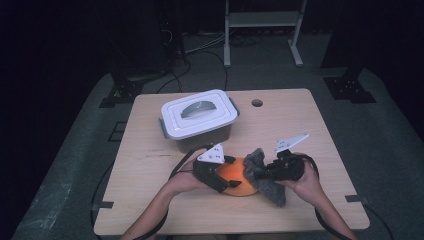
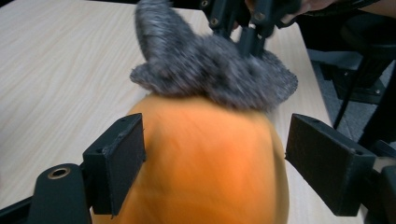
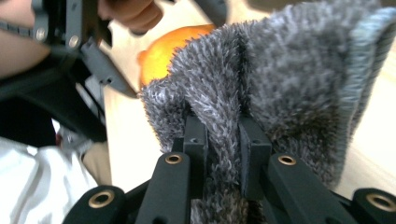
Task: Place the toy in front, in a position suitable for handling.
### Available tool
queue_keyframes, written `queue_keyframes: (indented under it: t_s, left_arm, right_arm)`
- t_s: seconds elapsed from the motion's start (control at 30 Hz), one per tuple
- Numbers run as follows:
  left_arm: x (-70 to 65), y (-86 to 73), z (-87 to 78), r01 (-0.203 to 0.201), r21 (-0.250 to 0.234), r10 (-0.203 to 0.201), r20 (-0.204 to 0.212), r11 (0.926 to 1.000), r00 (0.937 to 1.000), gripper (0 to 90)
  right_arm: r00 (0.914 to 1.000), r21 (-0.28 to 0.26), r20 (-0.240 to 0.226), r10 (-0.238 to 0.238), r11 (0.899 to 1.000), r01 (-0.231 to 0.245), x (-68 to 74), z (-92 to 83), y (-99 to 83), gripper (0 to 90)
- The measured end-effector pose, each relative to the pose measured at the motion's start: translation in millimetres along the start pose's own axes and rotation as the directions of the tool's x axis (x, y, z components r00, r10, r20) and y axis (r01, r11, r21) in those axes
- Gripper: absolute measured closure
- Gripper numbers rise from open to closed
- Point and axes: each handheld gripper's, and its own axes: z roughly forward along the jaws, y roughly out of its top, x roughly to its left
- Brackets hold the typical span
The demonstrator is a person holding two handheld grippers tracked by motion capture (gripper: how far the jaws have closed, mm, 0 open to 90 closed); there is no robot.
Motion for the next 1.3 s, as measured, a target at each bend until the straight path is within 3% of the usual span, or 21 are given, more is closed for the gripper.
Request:
queue_keyframes:
  t_s: [0.13,0.2,0.4,0.57,0.7,0.9,1.03,1.2,1.3]
  left_arm:
    - [-2.7,-9.5,-1.3,0.024,0.024,-0.024,-0.012,0.9994,0.9996,24.1]
    - [-4.0,-14.5,-3.1,0.03,0.021,-0.03,-0.015,0.9993,0.9994,26.0]
    - [-9.0,-27.9,-7.8,0.043,-0.011,-0.043,-0.017,0.999,0.9989,26.2]
    - [-12.5,-33.3,-12.4,0.037,-0.014,-0.037,-0.014,0.9992,0.9992,26.1]
    - [-16.4,-33.6,-13.9,0.02,-0.003,-0.02,-0.024,0.9998,0.9995,26.1]
    - [-17.5,-33.7,-14.3,0.016,-0.001,-0.016,-0.024,0.9999,0.9996,25.9]
    - [-17.6,-32.5,-15.6,0.007,0.012,-0.007,-0.022,0.9999,0.9997,23.3]
    - [-17.7,-25.4,-22.7,0.023,-0.006,-0.023,-0.005,0.9997,0.9997,16.4]
    - [-18.7,-24.5,-21.1,-0.001,0.019,0.002,-0.033,0.9998,0.9995,16.3]
  right_arm:
    - [0.9955,0.051,0.04,-0.086,0.995,0.084,19.0,6.9,6.8,75.6]
    - [0.9944,0.053,0.041,-0.097,0.994,0.095,21.7,7.4,6.2,75.5]
    - [0.9975,0.056,0.042,-0.058,0.997,0.055,12.4,-0.3,-9.2,75.5]
    - [0.999,0.091,0.042,0.013,0.996,-0.017,1.0,-2.1,-27.7,75.4]
    - [0.9977,0.113,0.06,0.033,0.993,-0.039,-1.1,-5.6,-33.9,75.4]
    - [0.999,0.065,0.043,-0.009,0.998,0.006,11.8,-9.7,-18.2,75.7]
    - [0.9988,0.063,0.023,-0.044,0.997,0.042,17.3,2.3,-5.5,75.7]
    - [0.9994,0.059,0.014,-0.032,0.998,0.031,13.9,4.8,-15.7,75.4]
    - [0.9997,0.071,0.014,-0.02,0.997,0.019,14.2,2.0,-21.7,75.2]
